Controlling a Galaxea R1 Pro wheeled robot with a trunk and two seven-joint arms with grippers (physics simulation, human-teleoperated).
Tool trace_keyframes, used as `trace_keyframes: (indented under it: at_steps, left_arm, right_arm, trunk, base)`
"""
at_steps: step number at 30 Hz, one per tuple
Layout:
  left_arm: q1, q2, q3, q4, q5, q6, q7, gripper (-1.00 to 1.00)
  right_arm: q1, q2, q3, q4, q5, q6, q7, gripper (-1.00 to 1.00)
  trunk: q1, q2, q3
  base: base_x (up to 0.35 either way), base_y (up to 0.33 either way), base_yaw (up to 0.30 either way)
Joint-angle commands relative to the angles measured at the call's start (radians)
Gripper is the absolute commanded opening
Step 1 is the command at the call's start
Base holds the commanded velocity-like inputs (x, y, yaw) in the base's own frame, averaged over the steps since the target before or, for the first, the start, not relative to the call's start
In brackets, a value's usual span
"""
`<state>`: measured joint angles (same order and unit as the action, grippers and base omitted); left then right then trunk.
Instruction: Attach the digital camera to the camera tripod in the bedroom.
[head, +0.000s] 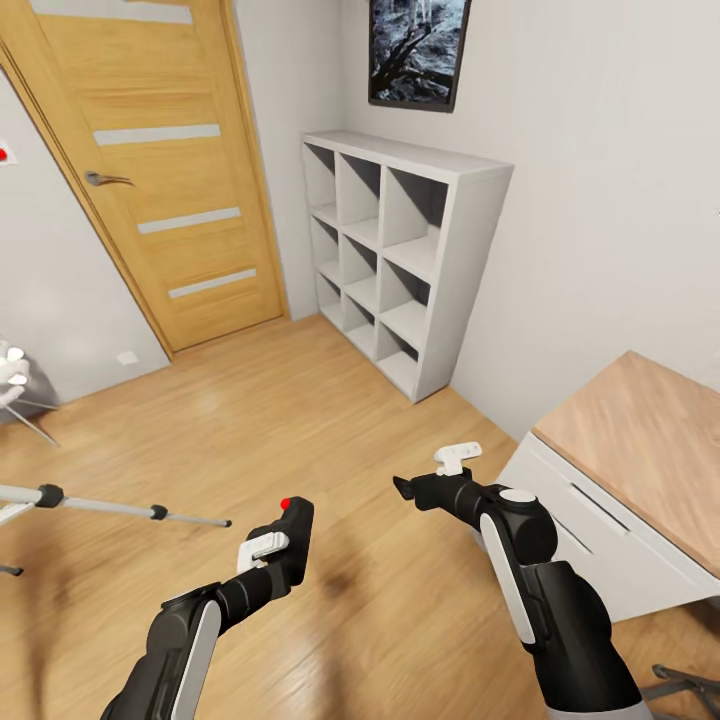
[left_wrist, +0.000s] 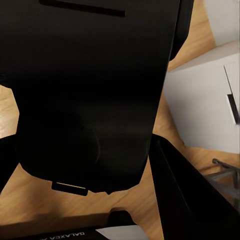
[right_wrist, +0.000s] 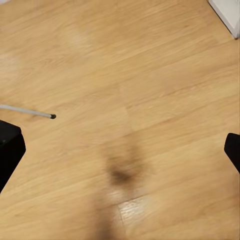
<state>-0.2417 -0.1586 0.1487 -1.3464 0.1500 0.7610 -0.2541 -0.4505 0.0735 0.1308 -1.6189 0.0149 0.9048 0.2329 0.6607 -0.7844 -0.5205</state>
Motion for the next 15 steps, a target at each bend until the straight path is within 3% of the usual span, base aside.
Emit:
trace_keyframes:
  at_steps: [1, 15]
  left_arm:
    - [-0.001, -0.001, 0.003, -0.001, 0.003, 0.007, -0.005, -1.00]
    - [-0.001, -0.001, 0.003, 0.000, 0.000, 0.007, -0.005, -1.00]
  right_arm:
    - [-0.001, 0.000, 0.000, -0.001, 0.002, 0.005, 0.003, 1.00]
    - [0.000, 0.000, 0.000, -0.001, 0.002, 0.004, 0.002, 1.00]
  trunk:
    - [-0.004, 0.006, 0.004]
    - [-0.057, 0.104, 0.071]
  base:
    - [0.000, 0.000, 0.000]
    - [0.000, 0.000, 0.000]
